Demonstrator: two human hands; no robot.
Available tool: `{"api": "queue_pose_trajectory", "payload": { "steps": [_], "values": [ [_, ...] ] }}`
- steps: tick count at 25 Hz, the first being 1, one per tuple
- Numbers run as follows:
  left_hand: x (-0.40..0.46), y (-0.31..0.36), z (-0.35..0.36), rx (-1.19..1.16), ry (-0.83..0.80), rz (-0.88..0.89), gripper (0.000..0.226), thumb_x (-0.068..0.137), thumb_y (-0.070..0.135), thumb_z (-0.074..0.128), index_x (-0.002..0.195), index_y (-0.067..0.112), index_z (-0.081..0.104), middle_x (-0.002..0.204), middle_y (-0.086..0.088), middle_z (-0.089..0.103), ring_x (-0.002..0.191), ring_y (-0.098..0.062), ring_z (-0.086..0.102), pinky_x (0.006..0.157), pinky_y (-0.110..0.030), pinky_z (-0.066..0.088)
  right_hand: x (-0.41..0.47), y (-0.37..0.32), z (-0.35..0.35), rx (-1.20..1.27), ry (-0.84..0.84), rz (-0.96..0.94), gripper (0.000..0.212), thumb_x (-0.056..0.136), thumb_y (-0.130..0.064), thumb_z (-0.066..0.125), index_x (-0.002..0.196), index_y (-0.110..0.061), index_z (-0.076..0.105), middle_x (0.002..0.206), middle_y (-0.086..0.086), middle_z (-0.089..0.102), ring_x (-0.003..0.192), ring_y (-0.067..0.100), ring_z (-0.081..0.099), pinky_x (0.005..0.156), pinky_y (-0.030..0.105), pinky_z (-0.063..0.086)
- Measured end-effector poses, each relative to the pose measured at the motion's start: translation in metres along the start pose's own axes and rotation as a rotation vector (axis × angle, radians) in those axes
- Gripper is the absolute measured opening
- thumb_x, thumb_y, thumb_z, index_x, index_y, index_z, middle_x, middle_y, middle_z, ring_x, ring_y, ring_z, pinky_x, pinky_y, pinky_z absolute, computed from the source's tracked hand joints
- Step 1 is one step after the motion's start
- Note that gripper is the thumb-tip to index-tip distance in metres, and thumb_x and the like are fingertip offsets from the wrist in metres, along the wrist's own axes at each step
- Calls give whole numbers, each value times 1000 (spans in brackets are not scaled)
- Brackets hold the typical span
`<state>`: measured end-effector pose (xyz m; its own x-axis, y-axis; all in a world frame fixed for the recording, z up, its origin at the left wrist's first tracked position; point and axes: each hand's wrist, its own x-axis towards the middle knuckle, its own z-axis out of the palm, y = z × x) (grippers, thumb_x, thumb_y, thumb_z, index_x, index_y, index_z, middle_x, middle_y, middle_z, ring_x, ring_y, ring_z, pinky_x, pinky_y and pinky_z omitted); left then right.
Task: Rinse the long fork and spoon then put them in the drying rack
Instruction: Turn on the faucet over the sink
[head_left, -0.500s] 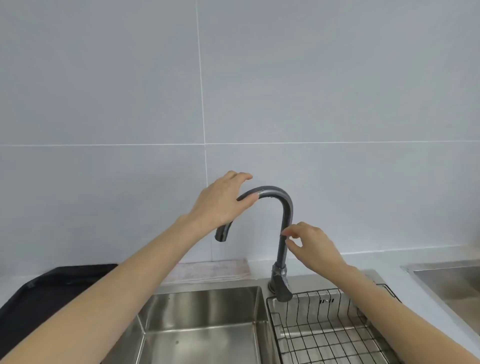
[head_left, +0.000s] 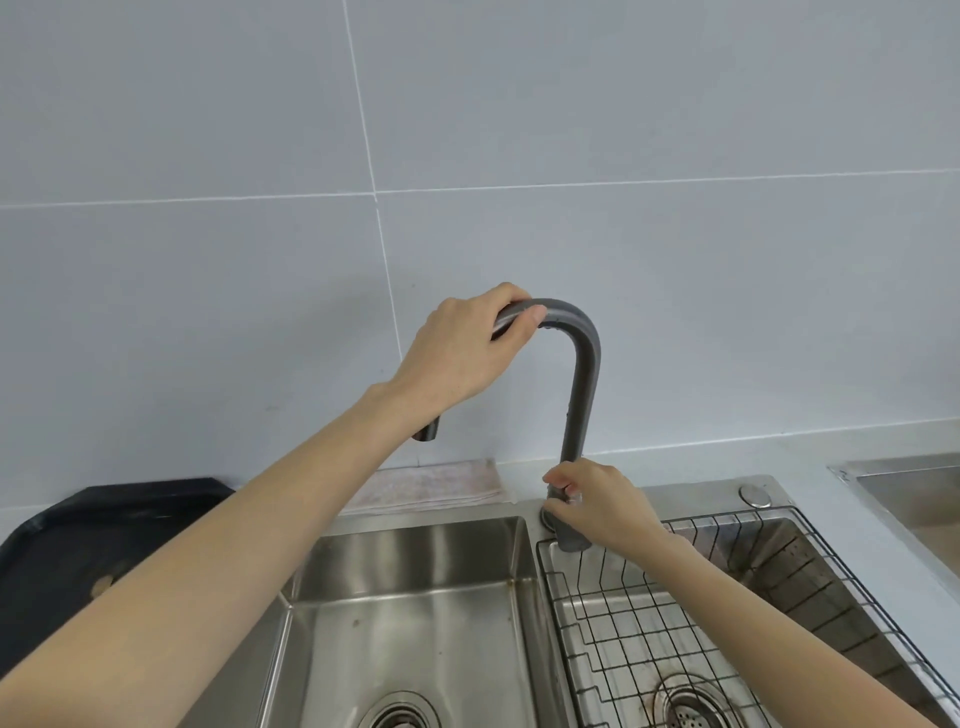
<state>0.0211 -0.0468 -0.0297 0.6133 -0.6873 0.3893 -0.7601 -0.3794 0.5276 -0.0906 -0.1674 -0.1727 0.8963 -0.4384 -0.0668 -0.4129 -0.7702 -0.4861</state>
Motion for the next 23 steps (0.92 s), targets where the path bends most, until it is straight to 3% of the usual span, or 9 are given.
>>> {"api": "queue_pose_trajectory", "payload": {
  "steps": [5,7,12,18,23],
  "values": [
    [1,-5,1,-7,11,6,30,92,39,43,107,21,61,79,7,61,69,-12,54,58,-8,37,1,8,15,7,15,61,17,87,-25,57,92,-23,73,103,0,72,96,22,64,74,30,50],
    [-1,-5,2,2,25,14,30,92,39,43,108,21,62,80,9,61,70,-11,54,59,-8,36,-2,9,17,27,41,74,16,87,-25,58,91,-23,73,100,1,73,94,24,64,71,28,48],
    [-4,-3,3,25,71,37,30,92,37,43,108,20,63,84,5,67,70,-12,55,60,-8,34,-11,11,15,83,75,69,14,85,-25,62,91,-22,75,96,4,75,95,24,67,82,34,54],
    [-6,-2,4,9,102,34,28,92,36,45,108,21,64,80,6,66,66,-12,54,59,-10,34,-19,14,17,81,84,46,15,85,-21,63,92,-19,76,96,3,76,90,19,69,75,24,47],
    [-6,-3,4,12,107,36,29,92,36,45,108,22,63,85,3,70,67,-12,55,60,-11,35,-26,14,19,75,111,40,15,85,-21,63,93,-19,76,98,2,75,92,21,67,80,28,49]
  ]
}}
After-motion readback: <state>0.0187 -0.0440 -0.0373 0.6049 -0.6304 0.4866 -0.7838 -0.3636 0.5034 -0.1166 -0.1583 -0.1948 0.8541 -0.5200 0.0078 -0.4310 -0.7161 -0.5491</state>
